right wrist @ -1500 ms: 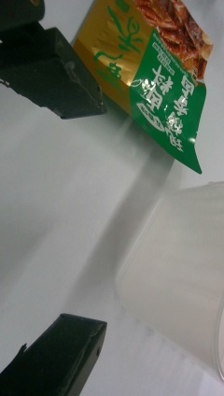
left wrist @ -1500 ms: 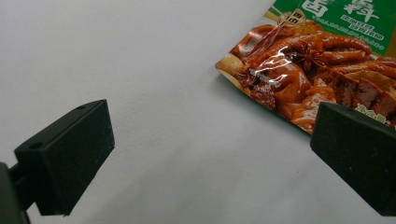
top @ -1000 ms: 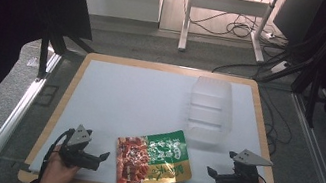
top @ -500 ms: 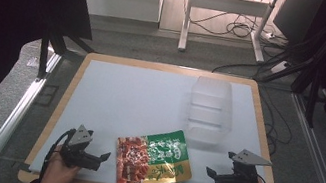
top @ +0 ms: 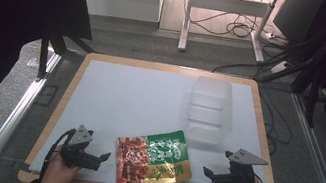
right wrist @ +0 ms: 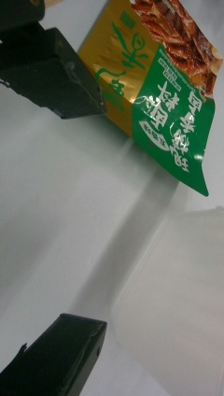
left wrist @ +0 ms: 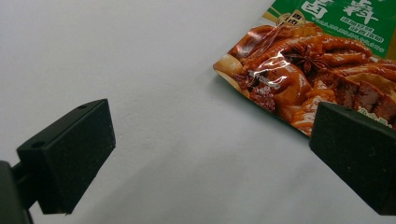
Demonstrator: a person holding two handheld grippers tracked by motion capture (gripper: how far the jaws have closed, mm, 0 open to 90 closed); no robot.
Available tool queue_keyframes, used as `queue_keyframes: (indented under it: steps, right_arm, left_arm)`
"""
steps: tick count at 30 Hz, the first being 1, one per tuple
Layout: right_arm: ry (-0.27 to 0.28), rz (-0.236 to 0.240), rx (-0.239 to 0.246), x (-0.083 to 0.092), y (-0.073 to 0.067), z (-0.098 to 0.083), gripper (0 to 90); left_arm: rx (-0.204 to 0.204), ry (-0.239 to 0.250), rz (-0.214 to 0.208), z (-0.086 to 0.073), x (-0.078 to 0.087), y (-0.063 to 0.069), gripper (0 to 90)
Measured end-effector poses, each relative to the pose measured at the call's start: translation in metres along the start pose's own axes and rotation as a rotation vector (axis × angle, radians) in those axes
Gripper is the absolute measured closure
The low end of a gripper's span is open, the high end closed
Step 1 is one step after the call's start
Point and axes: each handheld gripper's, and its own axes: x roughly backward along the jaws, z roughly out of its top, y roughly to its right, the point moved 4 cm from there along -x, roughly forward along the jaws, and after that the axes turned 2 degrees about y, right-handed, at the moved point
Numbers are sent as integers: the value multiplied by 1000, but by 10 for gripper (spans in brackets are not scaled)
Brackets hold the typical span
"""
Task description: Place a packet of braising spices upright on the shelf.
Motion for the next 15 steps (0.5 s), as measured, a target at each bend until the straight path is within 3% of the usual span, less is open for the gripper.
queue_keyframes:
  steps: [15]
  right_arm:
    - [-21,53,-5,-15,-11,3,3]
  left_arm:
    - [1,-2,-3,0,-2,1,4]
